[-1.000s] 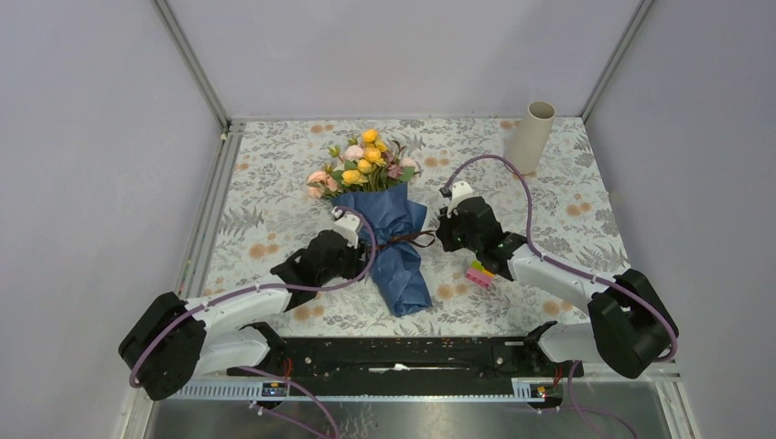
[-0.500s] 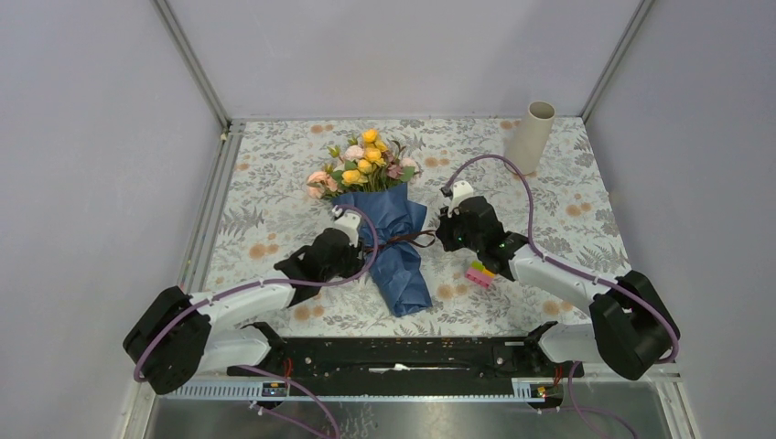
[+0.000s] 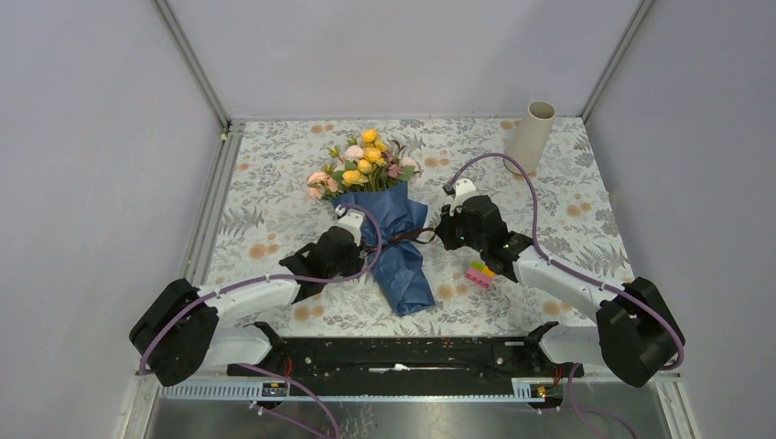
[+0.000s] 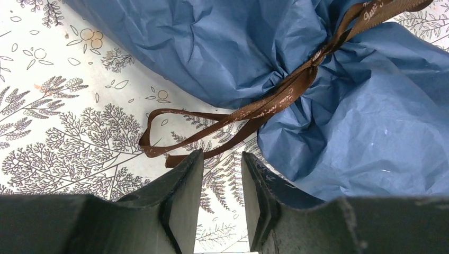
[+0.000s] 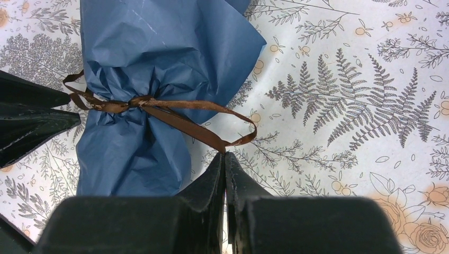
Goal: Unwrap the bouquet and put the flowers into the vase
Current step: Untie the ribbon from the wrapping paper.
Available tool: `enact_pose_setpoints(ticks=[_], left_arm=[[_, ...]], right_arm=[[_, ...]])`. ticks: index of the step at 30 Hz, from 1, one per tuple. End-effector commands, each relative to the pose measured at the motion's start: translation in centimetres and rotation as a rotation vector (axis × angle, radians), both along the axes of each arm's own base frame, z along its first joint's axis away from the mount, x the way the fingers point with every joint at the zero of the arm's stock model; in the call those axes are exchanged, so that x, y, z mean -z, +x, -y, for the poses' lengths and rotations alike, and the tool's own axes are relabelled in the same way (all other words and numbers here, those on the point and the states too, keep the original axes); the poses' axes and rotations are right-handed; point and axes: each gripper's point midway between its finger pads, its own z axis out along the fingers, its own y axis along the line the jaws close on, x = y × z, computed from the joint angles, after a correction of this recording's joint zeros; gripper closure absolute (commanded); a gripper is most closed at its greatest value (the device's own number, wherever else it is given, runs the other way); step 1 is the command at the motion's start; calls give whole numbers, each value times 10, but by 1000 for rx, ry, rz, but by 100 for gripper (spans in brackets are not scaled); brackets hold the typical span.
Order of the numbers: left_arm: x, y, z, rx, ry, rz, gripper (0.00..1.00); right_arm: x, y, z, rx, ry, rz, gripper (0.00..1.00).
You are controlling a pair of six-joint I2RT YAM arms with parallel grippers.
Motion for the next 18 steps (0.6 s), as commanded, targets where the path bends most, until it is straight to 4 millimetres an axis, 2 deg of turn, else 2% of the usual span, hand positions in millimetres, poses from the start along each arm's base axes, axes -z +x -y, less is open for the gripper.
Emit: enact_pose_setpoints(ticks=[1,18], left_arm=[[-18,12,18,39,-40,56,63],[-6,23,27,55,29,52,64]], right_arm=[[-12,4,-2,-3,31,24,97],[-13,4,-4,-9,42,26,97]])
